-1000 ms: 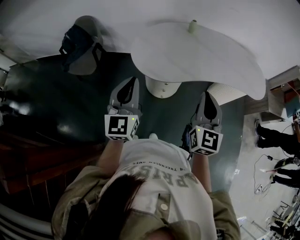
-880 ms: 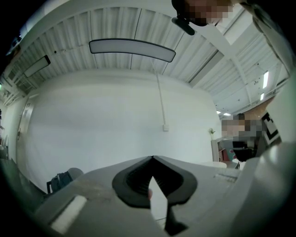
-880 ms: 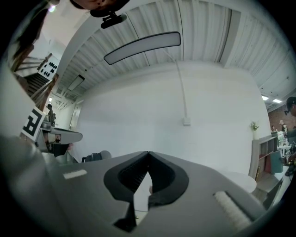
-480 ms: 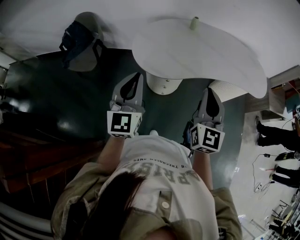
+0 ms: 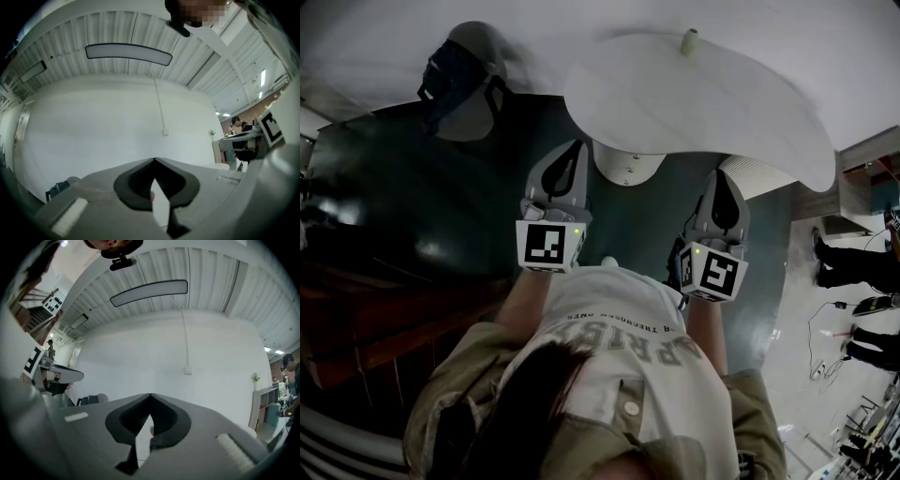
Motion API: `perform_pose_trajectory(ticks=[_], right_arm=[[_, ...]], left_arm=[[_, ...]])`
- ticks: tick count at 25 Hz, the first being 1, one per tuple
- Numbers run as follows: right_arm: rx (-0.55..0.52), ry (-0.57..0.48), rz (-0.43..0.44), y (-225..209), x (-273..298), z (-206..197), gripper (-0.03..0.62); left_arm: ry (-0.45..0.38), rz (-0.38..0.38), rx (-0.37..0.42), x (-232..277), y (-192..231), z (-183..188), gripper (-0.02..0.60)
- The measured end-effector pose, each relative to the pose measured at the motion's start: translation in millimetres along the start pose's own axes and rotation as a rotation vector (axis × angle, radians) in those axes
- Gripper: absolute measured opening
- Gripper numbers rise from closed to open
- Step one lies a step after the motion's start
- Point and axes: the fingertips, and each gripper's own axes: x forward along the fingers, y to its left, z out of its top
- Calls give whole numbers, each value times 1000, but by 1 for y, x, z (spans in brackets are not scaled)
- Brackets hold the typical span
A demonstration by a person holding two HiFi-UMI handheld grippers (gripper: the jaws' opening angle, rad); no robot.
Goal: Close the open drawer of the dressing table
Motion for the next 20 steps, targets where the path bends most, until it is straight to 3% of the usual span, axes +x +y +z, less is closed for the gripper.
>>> perform_pose_trajectory(ticks=[10,14,20], right_arm=[[5,-43,0,4,-2,10,2],[0,-53,4,8,-2,12,2],[-8,-70,7,11,-4,14,2]], left_arm=[[-18,4,6,-2,3,5,6],[1,29,-50,-4,7,6,6],[-24,34,-42,-9,13,5,6]])
